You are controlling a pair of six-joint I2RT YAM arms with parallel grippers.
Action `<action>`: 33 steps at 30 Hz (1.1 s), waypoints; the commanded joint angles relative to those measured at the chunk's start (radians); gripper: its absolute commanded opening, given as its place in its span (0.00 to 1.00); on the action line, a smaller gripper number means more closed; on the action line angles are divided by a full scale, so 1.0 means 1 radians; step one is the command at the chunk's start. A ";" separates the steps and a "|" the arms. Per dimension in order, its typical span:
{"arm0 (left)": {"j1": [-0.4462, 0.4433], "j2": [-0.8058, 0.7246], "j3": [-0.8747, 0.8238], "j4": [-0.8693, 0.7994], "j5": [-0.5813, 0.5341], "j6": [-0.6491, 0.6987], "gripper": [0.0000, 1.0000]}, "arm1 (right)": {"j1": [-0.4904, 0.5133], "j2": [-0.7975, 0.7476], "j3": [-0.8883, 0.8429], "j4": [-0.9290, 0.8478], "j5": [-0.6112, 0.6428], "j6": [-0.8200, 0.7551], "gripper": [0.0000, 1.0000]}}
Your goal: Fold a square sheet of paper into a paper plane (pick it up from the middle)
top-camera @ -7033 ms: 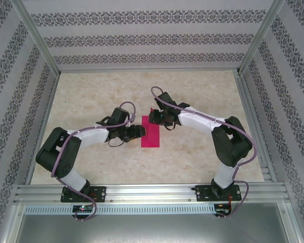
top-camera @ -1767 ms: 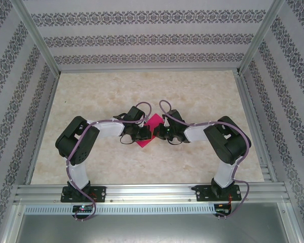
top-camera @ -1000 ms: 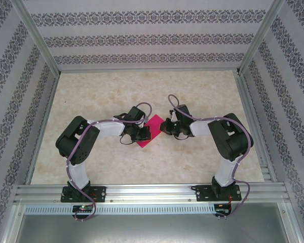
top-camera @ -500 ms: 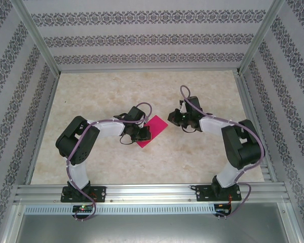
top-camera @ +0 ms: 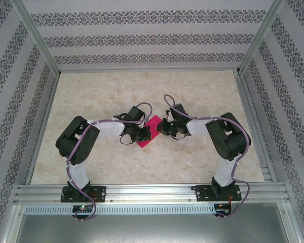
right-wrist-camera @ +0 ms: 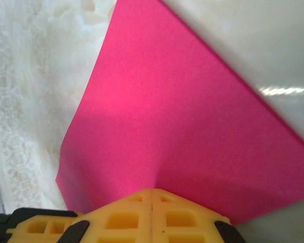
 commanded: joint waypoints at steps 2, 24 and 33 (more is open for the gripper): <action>-0.011 -0.029 -0.036 0.047 0.034 0.004 0.00 | -0.002 0.015 0.009 -0.032 0.046 -0.009 0.03; -0.015 0.090 0.056 0.087 0.062 0.242 0.00 | -0.001 0.063 0.003 -0.055 0.049 -0.005 0.03; -0.002 0.036 -0.055 0.064 0.091 0.305 0.00 | -0.013 0.084 0.018 -0.114 0.075 -0.020 0.03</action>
